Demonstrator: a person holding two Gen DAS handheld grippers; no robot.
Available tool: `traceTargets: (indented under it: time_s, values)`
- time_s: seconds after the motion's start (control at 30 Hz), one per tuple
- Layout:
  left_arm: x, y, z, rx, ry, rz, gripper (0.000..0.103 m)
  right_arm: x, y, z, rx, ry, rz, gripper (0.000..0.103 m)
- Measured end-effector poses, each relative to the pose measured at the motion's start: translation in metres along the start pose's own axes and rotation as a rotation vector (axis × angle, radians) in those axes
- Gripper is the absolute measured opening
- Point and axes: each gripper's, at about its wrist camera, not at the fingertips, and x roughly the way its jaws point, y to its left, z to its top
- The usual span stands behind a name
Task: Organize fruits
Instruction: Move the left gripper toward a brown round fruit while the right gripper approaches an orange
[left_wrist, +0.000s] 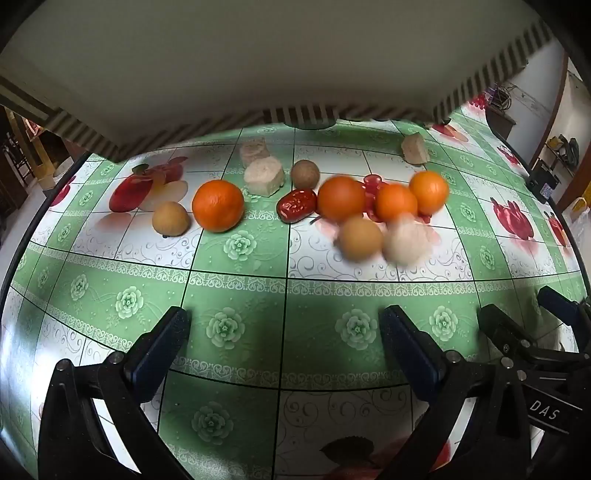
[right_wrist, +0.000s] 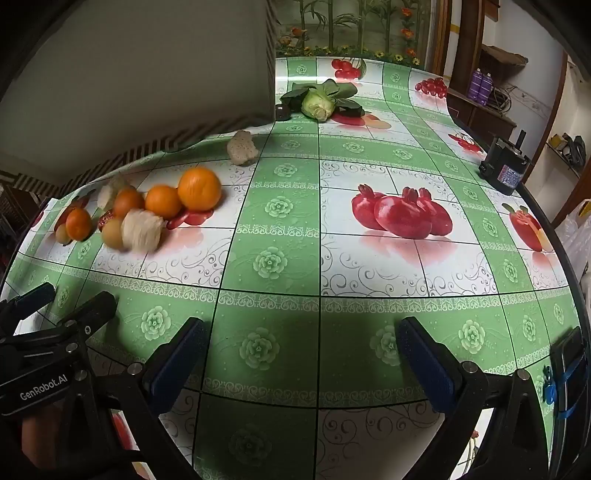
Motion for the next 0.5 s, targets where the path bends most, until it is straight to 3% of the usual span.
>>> traceTargets:
  time_s: [0.5]
  values:
    - [0.0015,0.0047,0.0028,-0.002,0.002,-0.003,0.103,-0.0002,0.0003,-0.0002,-0.001,0.000,-0.002,0.103]
